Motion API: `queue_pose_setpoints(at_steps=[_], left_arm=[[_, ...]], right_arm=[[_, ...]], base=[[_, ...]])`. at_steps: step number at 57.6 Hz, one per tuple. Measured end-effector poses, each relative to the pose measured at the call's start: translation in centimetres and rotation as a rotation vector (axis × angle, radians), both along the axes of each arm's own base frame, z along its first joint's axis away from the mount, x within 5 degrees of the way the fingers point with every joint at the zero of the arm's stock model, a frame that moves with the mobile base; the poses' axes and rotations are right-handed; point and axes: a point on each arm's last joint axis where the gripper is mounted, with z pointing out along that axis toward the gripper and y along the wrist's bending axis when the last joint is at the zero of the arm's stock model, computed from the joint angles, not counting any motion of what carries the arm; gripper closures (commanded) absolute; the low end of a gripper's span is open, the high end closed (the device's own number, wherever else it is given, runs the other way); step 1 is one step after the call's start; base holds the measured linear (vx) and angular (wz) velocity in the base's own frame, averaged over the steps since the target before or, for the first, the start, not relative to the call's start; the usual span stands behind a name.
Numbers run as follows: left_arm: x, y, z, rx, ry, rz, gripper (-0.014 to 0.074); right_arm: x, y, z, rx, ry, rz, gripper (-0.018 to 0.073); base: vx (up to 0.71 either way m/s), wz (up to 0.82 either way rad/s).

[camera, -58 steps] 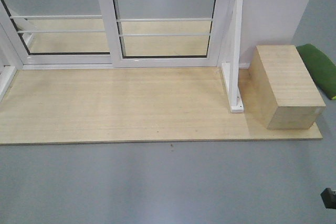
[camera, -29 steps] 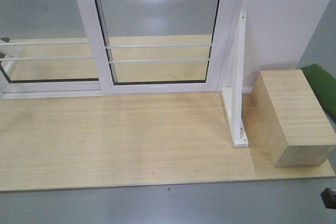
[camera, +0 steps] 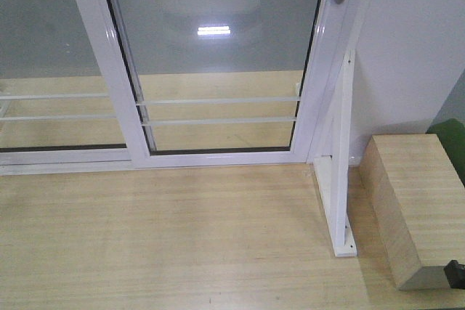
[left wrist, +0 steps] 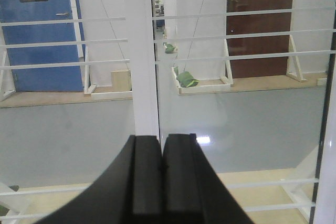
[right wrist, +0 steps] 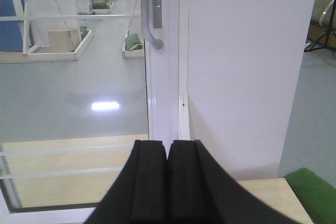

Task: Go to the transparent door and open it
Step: 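Approach the door and stop facing its vertical silver handle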

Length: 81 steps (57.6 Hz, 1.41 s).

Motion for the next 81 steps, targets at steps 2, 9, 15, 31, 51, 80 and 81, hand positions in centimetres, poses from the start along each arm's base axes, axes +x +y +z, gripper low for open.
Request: queue_pose_setpoints(at_steps=[2,9,15,31,51,80,81], left_arm=[[0.00,0.00,0.00,0.000,0.000,0.000,0.0602],[0.00,0.00,0.00,0.000,0.000,0.000,0.0602],[0.00,0.00,0.00,0.000,0.000,0.000,0.0602],[0.00,0.00,0.00,0.000,0.000,0.000,0.0602],[0.00,0.00,0.00,0.000,0.000,0.000,0.0602],[0.08,-0.01,0.02,0.000,0.001,-0.002,0.0602],[0.09,-0.01,0.01,0.000,0.003,-0.002,0.0602]], right_arm=[[0.00,0.00,0.00,0.000,0.000,0.000,0.0564],[0.00,0.00,0.00,0.000,0.000,0.000,0.0564],[0.00,0.00,0.00,0.000,0.000,0.000,0.0564],[0.00,0.00,0.00,0.000,0.000,0.000,0.0564],[0.00,0.00,0.00,0.000,0.000,0.000,0.0564],[0.00,-0.01,0.12,0.001,-0.010,-0.002,0.0564],[0.01,-0.01,0.11,0.001,-0.010,-0.002,0.0564]], base=[[0.39,0.03],[0.38,0.04],[0.36,0.05],[0.32,0.05],[0.23,0.06],[0.10,-0.01],[-0.03,0.07]])
